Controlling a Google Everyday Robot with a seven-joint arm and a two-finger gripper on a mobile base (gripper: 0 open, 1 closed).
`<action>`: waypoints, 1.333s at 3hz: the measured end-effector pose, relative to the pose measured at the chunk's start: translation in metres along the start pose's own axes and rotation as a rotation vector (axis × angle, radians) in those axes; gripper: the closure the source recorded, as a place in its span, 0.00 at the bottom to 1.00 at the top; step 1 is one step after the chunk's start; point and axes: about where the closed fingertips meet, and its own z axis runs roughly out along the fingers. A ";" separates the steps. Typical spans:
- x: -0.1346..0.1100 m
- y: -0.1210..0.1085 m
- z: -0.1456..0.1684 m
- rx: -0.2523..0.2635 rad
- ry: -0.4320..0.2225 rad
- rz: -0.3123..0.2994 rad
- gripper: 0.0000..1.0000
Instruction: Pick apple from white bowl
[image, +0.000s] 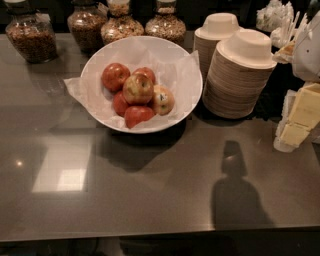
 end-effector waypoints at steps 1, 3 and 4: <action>-0.002 -0.003 0.000 0.011 0.002 0.001 0.00; -0.102 -0.020 0.022 0.019 -0.065 -0.226 0.00; -0.102 -0.020 0.022 0.020 -0.065 -0.225 0.00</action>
Offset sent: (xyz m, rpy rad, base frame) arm 0.0642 0.0841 -0.0102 -0.0082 -0.0451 0.1894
